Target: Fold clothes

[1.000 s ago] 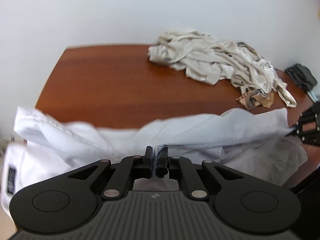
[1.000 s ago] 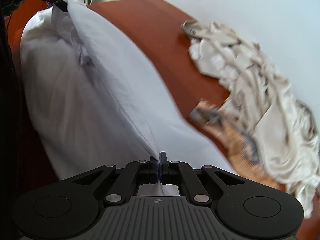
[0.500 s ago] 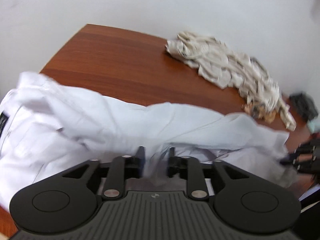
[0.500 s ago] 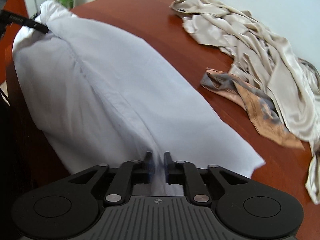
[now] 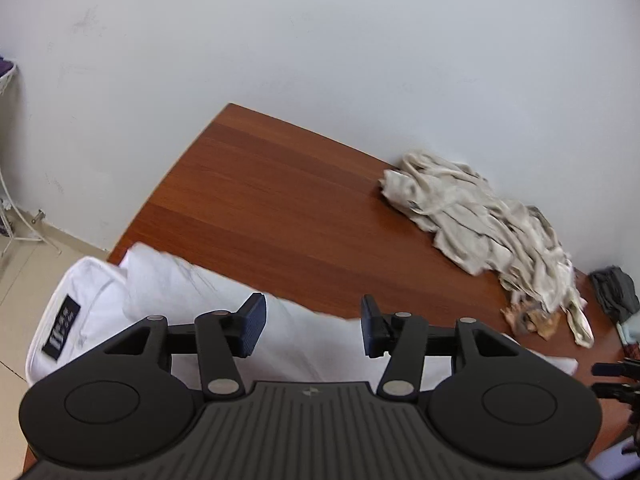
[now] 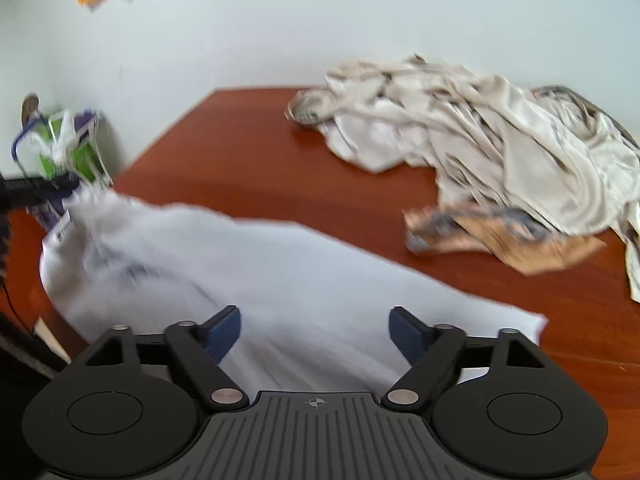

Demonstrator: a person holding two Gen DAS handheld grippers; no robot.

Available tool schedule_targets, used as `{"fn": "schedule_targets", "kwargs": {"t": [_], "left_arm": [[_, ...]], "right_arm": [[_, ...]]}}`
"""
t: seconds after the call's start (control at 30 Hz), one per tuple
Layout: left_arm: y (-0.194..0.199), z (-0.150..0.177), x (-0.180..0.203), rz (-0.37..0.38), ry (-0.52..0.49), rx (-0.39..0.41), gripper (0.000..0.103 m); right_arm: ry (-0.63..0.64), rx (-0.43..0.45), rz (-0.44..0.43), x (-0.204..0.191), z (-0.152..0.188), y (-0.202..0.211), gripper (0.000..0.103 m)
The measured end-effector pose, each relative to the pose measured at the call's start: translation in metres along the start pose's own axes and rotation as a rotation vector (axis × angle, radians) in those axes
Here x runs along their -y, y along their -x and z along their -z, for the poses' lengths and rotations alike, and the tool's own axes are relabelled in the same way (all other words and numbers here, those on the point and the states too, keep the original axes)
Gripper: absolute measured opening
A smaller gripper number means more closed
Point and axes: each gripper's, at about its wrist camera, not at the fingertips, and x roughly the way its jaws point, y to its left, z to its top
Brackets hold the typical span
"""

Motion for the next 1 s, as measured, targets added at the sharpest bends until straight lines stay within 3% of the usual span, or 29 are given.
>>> {"fn": "schedule_targets", "kwargs": {"t": [0.07,0.3,0.4,0.53,0.8,1.0], "left_arm": [[-0.011,-0.004,-0.011,-0.001,0.03,-0.018,0.057],[-0.026,0.006,-0.047,0.009,0.025,-0.094,0.057],[-0.03,0.015,-0.059,0.001,0.01,-0.113,0.056],[-0.036,0.025,-0.068,-0.004,-0.023,-0.136,0.055],[-0.048,0.035,-0.083,-0.024,-0.004,-0.166,0.041],[-0.048,0.037,-0.091,-0.001,-0.011,-0.159,0.037]], "right_arm": [[-0.002,0.033,-0.011,-0.018,-0.013,-0.008,0.098],[0.125,0.118,-0.12,-0.083,-0.046,-0.05,0.102],[0.264,0.088,-0.2,-0.11,-0.049,-0.075,0.102],[0.385,-0.012,-0.267,-0.131,-0.042,-0.106,0.102],[0.41,-0.166,-0.22,-0.112,0.009,-0.129,0.102],[0.308,-0.128,-0.226,-0.086,0.036,-0.126,0.103]]}}
